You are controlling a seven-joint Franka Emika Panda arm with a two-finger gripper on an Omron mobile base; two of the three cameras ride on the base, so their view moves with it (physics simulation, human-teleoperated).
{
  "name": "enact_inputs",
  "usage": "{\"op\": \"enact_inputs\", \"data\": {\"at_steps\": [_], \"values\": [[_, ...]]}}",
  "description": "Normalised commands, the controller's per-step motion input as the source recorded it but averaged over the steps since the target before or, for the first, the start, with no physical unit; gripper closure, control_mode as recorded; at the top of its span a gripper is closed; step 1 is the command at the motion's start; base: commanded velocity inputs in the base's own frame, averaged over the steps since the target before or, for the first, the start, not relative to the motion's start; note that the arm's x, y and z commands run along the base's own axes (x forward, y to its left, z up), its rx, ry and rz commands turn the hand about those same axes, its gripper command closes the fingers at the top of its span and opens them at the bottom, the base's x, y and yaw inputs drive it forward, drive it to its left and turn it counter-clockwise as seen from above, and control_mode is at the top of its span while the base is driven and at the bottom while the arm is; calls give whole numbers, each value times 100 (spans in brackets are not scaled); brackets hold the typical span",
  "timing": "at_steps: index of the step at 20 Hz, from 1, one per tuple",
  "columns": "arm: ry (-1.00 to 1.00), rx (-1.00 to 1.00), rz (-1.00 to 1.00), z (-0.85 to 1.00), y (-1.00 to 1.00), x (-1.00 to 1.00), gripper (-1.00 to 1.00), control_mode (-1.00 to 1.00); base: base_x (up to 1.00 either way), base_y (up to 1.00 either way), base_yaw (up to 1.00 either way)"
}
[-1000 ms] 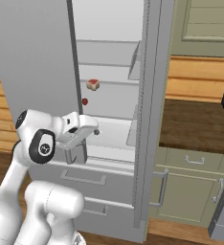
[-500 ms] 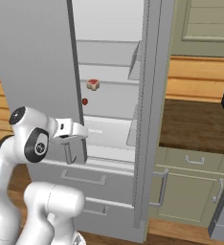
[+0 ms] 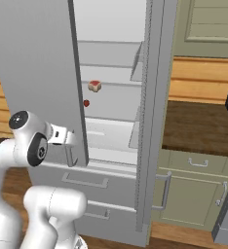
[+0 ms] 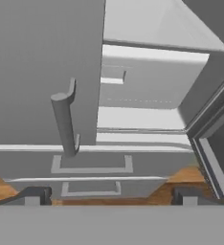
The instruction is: Take the strawberry from the fridge and place it on top of the pancake, located on the dining counter.
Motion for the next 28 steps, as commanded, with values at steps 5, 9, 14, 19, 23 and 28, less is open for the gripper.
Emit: {"op": "enact_inputs", "data": {"at_steps": [5, 9, 14, 19, 23, 28], "values": [[-1, 21, 0, -3, 38, 40, -100, -100, 0, 0, 0], [0, 19, 0, 0, 13, 58, -100, -100, 0, 0, 0], [1, 7, 0, 0, 18, 64, -100, -100, 0, 0, 0], [11, 0, 0, 0, 13, 48, -100, -100, 0, 0, 0], [14, 0, 0, -1, 0, 28, -100, -100, 0, 0, 0], [9, 0, 0, -21, 0, 25, -100, -100, 0, 0, 0]]}}
